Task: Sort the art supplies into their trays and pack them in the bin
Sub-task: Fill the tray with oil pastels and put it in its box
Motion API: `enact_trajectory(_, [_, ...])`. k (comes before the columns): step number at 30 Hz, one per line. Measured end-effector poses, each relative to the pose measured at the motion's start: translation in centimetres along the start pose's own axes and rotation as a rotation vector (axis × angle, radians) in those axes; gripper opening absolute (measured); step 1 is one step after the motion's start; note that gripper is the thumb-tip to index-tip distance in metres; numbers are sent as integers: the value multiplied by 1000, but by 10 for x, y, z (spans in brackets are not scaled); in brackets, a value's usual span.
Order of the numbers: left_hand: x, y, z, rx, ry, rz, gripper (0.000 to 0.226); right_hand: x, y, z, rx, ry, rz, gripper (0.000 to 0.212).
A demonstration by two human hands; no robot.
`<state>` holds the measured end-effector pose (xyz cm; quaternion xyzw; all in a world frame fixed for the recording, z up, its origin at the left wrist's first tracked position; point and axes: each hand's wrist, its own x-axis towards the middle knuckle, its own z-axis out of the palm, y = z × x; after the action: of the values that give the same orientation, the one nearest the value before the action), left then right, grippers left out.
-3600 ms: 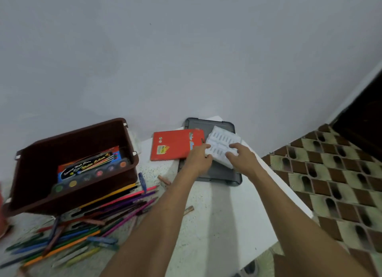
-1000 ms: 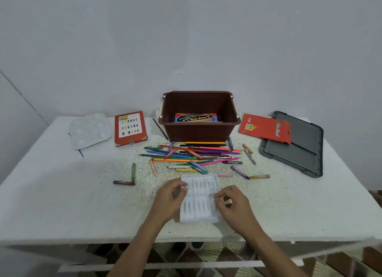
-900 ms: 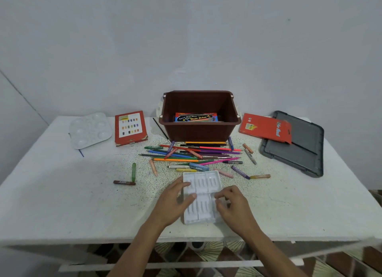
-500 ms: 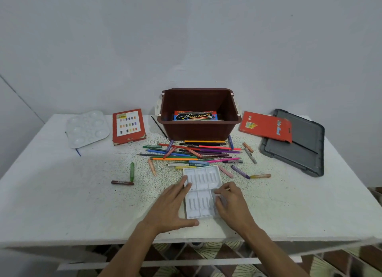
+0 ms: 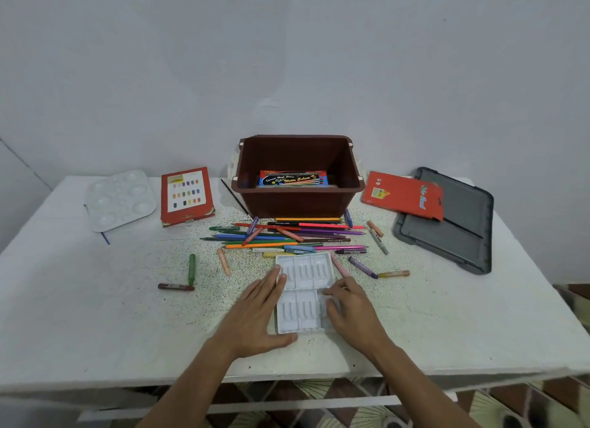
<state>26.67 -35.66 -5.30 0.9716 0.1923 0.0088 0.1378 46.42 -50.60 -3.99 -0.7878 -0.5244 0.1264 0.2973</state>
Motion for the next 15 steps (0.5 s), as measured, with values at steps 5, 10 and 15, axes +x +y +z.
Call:
enact_trajectory(5, [5, 0, 1, -11, -1, -10, 113, 16, 3, -14, 34, -32, 48, 28])
enact_trajectory(10, [4, 0, 1, -18, -4, -30, 116, 47, 2, -25, -32, 95, 150, 17])
enact_trajectory(15, [4, -1, 2, -10, -22, -58, 119, 70, 11, -22, -177, 0, 189, 20])
